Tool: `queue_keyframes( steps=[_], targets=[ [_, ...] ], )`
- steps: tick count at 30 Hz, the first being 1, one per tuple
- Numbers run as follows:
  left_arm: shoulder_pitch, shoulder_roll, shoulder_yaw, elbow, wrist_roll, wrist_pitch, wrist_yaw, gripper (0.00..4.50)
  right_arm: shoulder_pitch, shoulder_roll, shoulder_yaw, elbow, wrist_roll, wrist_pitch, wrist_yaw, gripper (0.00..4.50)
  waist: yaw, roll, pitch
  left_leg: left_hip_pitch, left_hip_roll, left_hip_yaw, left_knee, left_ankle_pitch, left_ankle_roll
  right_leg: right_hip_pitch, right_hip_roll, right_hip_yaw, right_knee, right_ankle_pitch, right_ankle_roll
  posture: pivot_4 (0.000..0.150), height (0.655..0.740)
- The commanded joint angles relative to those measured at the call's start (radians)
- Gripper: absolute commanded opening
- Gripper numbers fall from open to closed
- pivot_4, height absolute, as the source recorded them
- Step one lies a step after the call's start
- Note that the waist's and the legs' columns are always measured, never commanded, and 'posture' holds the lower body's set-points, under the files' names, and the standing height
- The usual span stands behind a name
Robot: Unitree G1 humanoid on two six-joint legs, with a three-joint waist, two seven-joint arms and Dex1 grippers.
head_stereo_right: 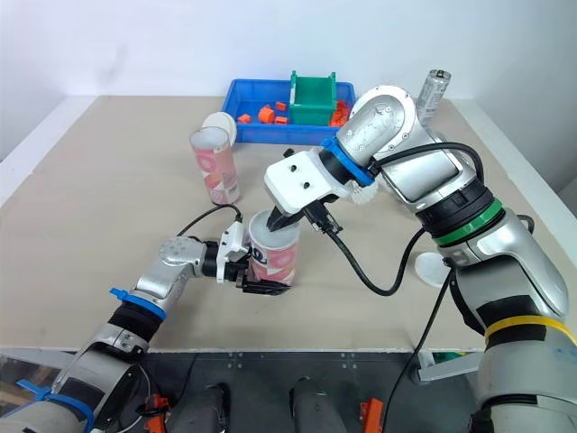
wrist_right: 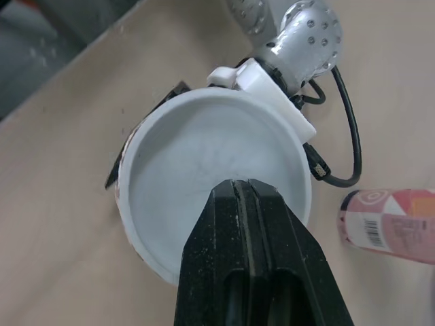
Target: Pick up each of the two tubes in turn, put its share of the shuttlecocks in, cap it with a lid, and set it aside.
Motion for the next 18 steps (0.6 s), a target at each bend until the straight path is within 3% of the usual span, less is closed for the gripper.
queue_keyframes(
  steps=[1, 7, 16, 18],
  targets=[
    [0.022, 0.018, -0.015, 0.033, 0.046, 0.02, 0.02, 3.57, 0.015, -0.017, 0.09, -0.031, -0.018, -0.044, 0.04, 0.07, 0.0, -0.001, -0.001, 0.0, 0.0, 0.0, 0.0, 0.0, 0.0, 0.0, 0.0, 0.0, 0.0, 0.0, -0.001, 0.15, 0.7367],
    [0.027, 0.015, -0.016, 0.028, 0.045, 0.017, 0.026, 3.57, 0.017, 0.026, 0.05, 0.014, -0.025, -0.053, 0.04, 0.07, 0.0, -0.002, -0.005, 0.001, 0.0, 0.0, 0.0, 0.0, 0.0, 0.001, 0.0, 0.0, 0.0, -0.001, -0.001, 0.15, 0.7367],
    [0.033, 0.009, -0.014, 0.022, 0.042, 0.013, 0.023, 3.57, 0.051, -0.026, -0.275, -0.001, 0.134, 0.19, -0.019, 0.07, 0.004, -0.002, -0.004, -0.001, 0.0, 0.0, 0.0, 0.0, 0.0, 0.0, 0.0, 0.0, 0.0, -0.001, -0.001, 0.15, 0.7367],
    [0.036, 0.007, -0.012, 0.019, 0.037, 0.009, 0.023, 3.57, 0.118, -0.055, -0.36, -0.06, 0.163, 0.266, -0.074, 0.69, 0.007, -0.002, -0.004, -0.001, 0.0, -0.001, -0.001, 0.0, 0.0, 0.0, 0.0, 0.0, 0.0, -0.001, 0.001, 0.15, 0.7367]
  ],
)
